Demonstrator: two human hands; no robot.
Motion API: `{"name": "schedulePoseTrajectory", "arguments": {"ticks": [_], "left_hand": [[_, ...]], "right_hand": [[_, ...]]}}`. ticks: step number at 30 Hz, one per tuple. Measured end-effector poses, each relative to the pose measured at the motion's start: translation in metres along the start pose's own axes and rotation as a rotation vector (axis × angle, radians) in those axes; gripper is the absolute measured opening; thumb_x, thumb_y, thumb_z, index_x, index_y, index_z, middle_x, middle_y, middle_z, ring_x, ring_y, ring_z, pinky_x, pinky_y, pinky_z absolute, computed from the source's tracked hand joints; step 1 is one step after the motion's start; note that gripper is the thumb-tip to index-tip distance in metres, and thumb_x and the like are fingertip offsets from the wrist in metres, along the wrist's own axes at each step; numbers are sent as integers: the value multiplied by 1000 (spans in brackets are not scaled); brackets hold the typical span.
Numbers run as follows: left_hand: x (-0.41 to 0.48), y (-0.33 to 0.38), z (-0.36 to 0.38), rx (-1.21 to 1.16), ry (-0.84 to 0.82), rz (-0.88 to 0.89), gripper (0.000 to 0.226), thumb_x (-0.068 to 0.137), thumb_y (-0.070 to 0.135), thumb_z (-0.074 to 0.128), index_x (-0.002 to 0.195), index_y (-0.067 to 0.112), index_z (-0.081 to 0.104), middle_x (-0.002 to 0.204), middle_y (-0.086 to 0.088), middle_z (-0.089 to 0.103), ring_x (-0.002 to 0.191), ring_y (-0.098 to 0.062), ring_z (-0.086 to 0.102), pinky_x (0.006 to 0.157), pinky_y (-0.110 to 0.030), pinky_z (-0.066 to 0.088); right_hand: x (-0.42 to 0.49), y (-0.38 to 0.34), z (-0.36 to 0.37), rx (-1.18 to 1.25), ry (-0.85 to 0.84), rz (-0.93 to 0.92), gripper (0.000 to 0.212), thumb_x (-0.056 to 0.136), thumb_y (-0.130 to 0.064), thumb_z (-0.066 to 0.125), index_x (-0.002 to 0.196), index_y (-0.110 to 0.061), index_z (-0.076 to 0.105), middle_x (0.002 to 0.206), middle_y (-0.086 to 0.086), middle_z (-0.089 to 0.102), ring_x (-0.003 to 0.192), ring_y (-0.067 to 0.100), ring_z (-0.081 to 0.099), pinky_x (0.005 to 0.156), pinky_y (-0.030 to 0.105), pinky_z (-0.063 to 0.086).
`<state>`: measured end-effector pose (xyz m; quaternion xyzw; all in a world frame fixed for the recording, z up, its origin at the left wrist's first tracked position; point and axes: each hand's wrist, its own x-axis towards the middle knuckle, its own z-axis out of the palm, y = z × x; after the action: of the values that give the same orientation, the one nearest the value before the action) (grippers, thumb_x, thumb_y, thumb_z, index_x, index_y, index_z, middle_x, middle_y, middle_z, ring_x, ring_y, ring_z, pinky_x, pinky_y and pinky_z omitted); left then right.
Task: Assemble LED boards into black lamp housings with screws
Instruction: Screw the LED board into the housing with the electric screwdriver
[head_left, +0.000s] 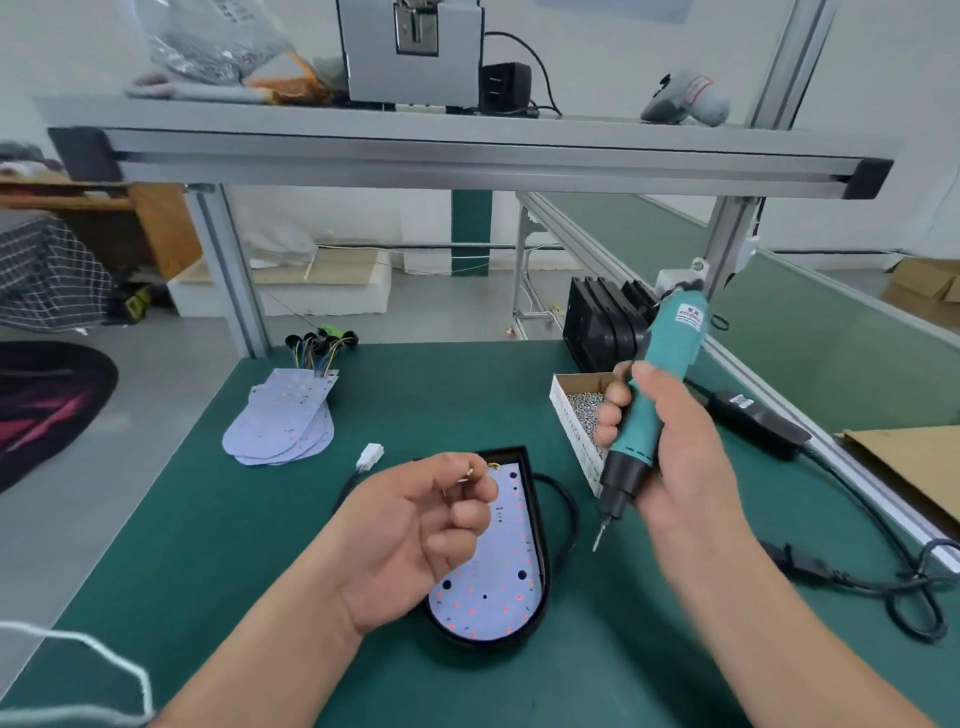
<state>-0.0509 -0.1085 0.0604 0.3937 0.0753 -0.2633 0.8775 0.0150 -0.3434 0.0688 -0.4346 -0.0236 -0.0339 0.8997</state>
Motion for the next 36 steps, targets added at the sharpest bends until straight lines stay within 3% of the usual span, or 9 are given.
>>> {"name": "schedulePoseTrajectory", "arguments": {"ticks": [5, 9, 16, 32, 36], "left_hand": [[-1, -4, -11, 6, 21, 45, 15, 94, 7, 60, 95, 3, 74, 91, -15, 65, 60, -14, 49, 42, -18, 35], [-2, -6, -18, 46, -2, 81, 17, 90, 8, 65, 97, 4, 80, 91, -13, 66, 62, -12, 51, 44, -18, 37], [1, -14, -23, 213, -24, 176, 23, 87, 7, 79, 110, 3, 81, 96, -12, 70, 62, -10, 50, 46, -17, 36], [-2, -24, -17, 416, -9, 284, 9, 82, 19, 81, 89, 13, 82, 87, -13, 69, 55, -10, 36, 43, -17, 29], [-2, -24, -17, 436, 33, 300, 14, 81, 19, 81, 92, 10, 82, 87, -13, 69, 54, -10, 36, 44, -18, 28]], "right_hand": [[4, 7, 42, 163, -21, -55, 4, 98, -11, 66, 96, -12, 62, 77, 2, 60, 64, 15, 59, 57, 26, 52], [5, 13, 56, 265, -47, -73, 10, 100, -17, 61, 105, -11, 66, 75, -2, 53, 61, 11, 50, 57, 23, 45], [-3, 20, 53, 337, -5, -133, 13, 100, -24, 62, 90, -15, 62, 72, -3, 49, 58, 11, 46, 56, 23, 42], [-19, 10, 54, 371, -132, -189, 13, 98, -27, 61, 90, -17, 63, 71, -6, 49, 57, 9, 46, 56, 21, 42], [-21, 11, 55, 353, -165, -185, 15, 100, -26, 58, 89, -18, 63, 71, -6, 49, 56, 8, 47, 55, 21, 42]]}}
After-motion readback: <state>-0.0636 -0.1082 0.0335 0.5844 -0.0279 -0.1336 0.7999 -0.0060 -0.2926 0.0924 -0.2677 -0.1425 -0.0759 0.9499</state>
